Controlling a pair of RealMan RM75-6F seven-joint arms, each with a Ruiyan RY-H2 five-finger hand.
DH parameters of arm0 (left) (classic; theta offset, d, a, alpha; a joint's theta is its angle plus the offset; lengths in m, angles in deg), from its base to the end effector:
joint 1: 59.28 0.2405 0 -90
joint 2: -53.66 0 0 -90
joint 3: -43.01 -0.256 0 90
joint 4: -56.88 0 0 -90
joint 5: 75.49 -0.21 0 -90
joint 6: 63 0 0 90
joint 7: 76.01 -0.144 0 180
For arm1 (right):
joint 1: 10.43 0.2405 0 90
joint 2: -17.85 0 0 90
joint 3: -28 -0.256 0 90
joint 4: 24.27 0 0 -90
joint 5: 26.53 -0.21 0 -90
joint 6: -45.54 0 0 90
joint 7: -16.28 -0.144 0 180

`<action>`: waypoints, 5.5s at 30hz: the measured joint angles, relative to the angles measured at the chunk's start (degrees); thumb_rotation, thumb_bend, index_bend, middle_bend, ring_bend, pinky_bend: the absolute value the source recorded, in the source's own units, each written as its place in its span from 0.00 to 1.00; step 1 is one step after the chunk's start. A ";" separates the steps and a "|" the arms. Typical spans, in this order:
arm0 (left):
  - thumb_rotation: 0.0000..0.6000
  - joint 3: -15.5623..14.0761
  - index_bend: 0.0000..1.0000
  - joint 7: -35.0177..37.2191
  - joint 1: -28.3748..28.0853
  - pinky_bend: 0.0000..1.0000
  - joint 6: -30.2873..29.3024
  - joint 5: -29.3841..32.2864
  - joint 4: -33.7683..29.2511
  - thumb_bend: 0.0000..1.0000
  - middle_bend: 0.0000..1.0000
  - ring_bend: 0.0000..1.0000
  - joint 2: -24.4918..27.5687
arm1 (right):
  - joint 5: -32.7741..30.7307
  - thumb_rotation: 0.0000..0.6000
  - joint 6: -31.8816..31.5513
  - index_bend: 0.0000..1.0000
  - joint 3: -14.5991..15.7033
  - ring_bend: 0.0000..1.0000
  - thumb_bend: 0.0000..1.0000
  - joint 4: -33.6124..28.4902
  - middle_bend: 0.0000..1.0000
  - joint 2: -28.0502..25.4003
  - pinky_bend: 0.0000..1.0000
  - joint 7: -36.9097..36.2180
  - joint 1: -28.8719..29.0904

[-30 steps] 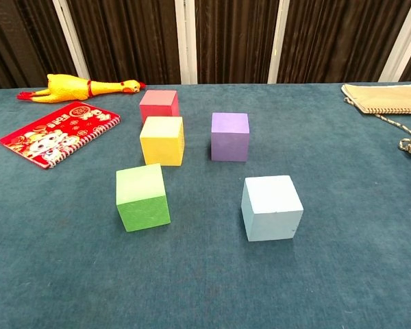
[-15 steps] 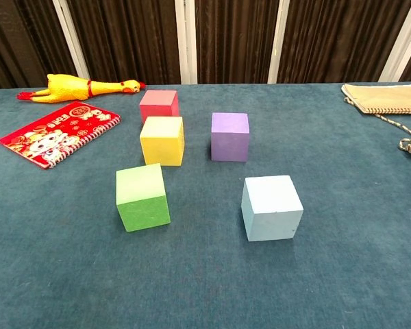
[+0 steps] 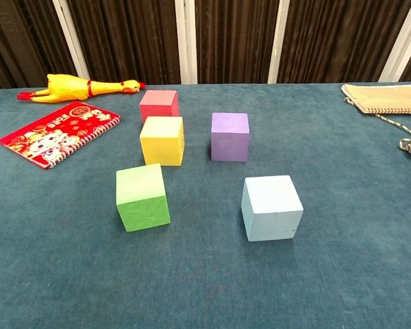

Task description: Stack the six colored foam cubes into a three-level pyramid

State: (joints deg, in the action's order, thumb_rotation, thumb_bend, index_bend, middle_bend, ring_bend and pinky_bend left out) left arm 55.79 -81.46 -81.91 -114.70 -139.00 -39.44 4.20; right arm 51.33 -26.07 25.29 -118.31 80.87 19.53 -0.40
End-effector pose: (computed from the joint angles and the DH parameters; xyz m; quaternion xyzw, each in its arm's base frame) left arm -0.2917 0.3011 0.2105 -0.6369 -0.4324 -0.2638 0.5812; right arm -0.3204 -0.2045 0.1385 0.6219 -0.4471 0.3100 0.5633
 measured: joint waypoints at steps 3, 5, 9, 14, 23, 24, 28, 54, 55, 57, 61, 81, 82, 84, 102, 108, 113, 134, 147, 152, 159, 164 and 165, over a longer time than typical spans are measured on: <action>1.00 0.87 0.15 -1.56 -4.99 0.01 5.83 5.69 0.94 0.24 0.13 0.00 0.20 | -1.06 1.00 0.43 0.18 -0.30 0.08 0.18 0.34 0.10 0.31 0.04 0.47 0.14; 1.00 1.37 0.17 -2.50 -7.87 0.01 8.28 8.79 1.79 0.24 0.15 0.00 -0.14 | -1.75 1.00 0.68 0.18 -0.63 0.08 0.18 0.44 0.10 0.52 0.04 0.97 0.34; 1.00 2.00 0.17 -5.96 -13.81 0.01 11.18 14.16 4.06 0.24 0.16 0.00 -2.45 | -2.94 1.00 0.99 0.18 -1.14 0.08 0.18 0.73 0.10 0.98 0.04 1.72 0.62; 1.00 1.44 0.18 -10.64 -19.44 0.01 13.21 20.56 5.68 0.24 0.16 0.00 -5.43 | -4.51 1.00 1.41 0.18 -1.67 0.08 0.18 1.36 0.10 1.50 0.04 2.51 0.87; 1.00 -2.59 0.20 -19.05 -29.13 0.01 14.09 32.10 10.28 0.24 0.19 0.00 -14.12 | -6.92 1.00 1.87 0.18 -2.50 0.08 0.18 2.34 0.10 1.75 0.04 3.37 1.08; 1.00 -2.98 0.20 -19.31 -29.85 0.01 14.08 32.72 11.06 0.24 0.19 0.00 -15.37 | -7.11 1.00 1.86 0.18 -2.61 0.08 0.18 2.49 0.10 1.76 0.04 3.45 1.10; 1.00 -3.82 0.20 -19.68 -31.70 0.01 13.84 34.09 13.74 0.24 0.19 0.00 -19.06 | -7.71 1.00 1.98 0.18 -2.82 0.08 0.18 3.11 0.10 2.02 0.04 3.50 1.15; 1.00 -4.25 0.22 -21.60 -39.18 0.01 8.62 40.69 12.89 0.23 0.20 0.00 -28.98 | -7.90 1.00 2.22 0.18 -2.93 0.08 0.18 5.29 0.10 2.05 0.04 0.74 0.66; 1.00 -4.29 0.22 -21.92 -39.48 0.01 8.18 40.93 12.72 0.23 0.20 0.00 -29.31 | -7.88 1.00 2.18 0.18 -2.95 0.08 0.18 5.32 0.10 2.03 0.04 0.61 0.63; 1.00 -4.29 0.22 -22.42 -40.11 0.01 7.13 41.43 12.34 0.23 0.20 0.00 -30.18 | -7.77 1.00 2.10 0.18 -2.97 0.08 0.18 5.41 0.10 2.00 0.04 0.31 0.56; 1.00 -4.15 0.22 -23.28 -40.95 0.01 5.04 41.72 12.25 0.23 0.20 0.00 -32.10 | -7.64 1.00 2.18 0.18 -2.94 0.08 0.18 5.68 0.10 1.93 0.04 -0.19 0.49; 1.00 -0.99 0.23 -26.32 -43.96 0.01 1.30 43.19 19.70 0.23 0.18 0.00 -42.47 | -8.28 1.00 2.47 0.18 -3.07 0.08 0.18 7.88 0.10 0.57 0.04 -3.70 -0.64; 1.00 -0.91 0.23 -26.60 -44.15 0.01 1.39 43.42 19.94 0.23 0.18 0.00 -42.79 | -8.34 1.00 2.50 0.18 -3.11 0.08 0.18 8.02 0.10 0.54 0.04 -3.87 -0.67; 1.00 -0.75 0.23 -27.31 -44.57 0.01 1.55 43.98 20.61 0.23 0.18 0.00 -43.62 | -8.28 1.00 2.42 0.18 -3.20 0.08 0.18 8.11 0.10 0.43 0.04 -4.15 -0.74; 1.00 0.01 0.26 -30.01 -45.24 0.01 1.70 43.85 25.56 0.23 0.24 0.00 -47.59 | -7.30 1.00 1.57 0.18 -3.57 0.08 0.18 6.98 0.10 0.53 0.04 -4.62 -0.90; 1.00 0.28 0.26 -30.52 -44.91 0.01 1.58 43.39 26.69 0.23 0.24 0.00 -48.06 | -7.61 1.00 1.49 0.18 -3.68 0.08 0.18 6.79 0.10 0.66 0.04 -4.30 -0.98; 1.00 0.47 0.26 -31.56 -44.88 0.01 1.53 43.73 26.98 0.23 0.26 0.00 -48.22 | -7.86 1.00 1.61 0.18 -3.73 0.08 0.18 6.92 0.10 0.77 0.04 -4.16 -1.00; 1.00 1.35 0.32 -34.01 -44.87 0.02 0.26 41.94 28.42 0.35 0.35 0.05 -50.25 | -7.91 1.00 2.22 0.18 -3.88 0.08 0.18 8.11 0.10 0.76 0.04 -5.89 -1.16; 1.00 3.81 0.33 -33.75 -44.99 0.02 -1.91 39.75 30.85 0.36 0.36 0.05 -52.27 | -8.23 1.00 2.17 0.18 -4.23 0.08 0.18 8.71 0.10 0.98 0.04 -6.29 -1.21; 1.00 5.12 0.33 -33.57 -45.61 0.02 -0.95 39.50 32.75 0.36 0.36 0.05 -53.29 | -8.75 1.00 2.23 0.18 -4.51 0.08 0.18 9.12 0.10 1.14 0.04 -6.31 -1.21; 1.00 6.72 0.33 -34.35 -47.11 0.02 0.88 40.13 35.59 0.36 0.36 0.05 -55.25 | -9.49 1.00 2.66 0.18 -4.84 0.08 0.18 9.89 0.10 1.38 0.04 -6.27 -1.09; 1.00 7.31 0.33 -35.21 -47.81 0.02 1.63 40.81 36.60 0.36 0.36 0.05 -56.33 | -9.72 1.00 2.93 0.18 -5.02 0.08 0.18 10.48 0.10 1.58 0.04 -6.51 -1.00; 1.00 7.41 0.33 -35.24 -47.88 0.02 1.80 40.88 36.85 0.36 0.36 0.05 -56.58 | -9.73 1.00 2.99 0.18 -5.03 0.08 0.18 10.56 0.10 1.59 0.04 -6.57 -0.99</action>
State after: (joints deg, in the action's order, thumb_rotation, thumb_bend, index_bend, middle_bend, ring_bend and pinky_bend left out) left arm 63.20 -116.70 -129.79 -112.91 -98.11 -2.59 -52.38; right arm 41.60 -23.09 20.26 -107.75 82.46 12.96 -1.39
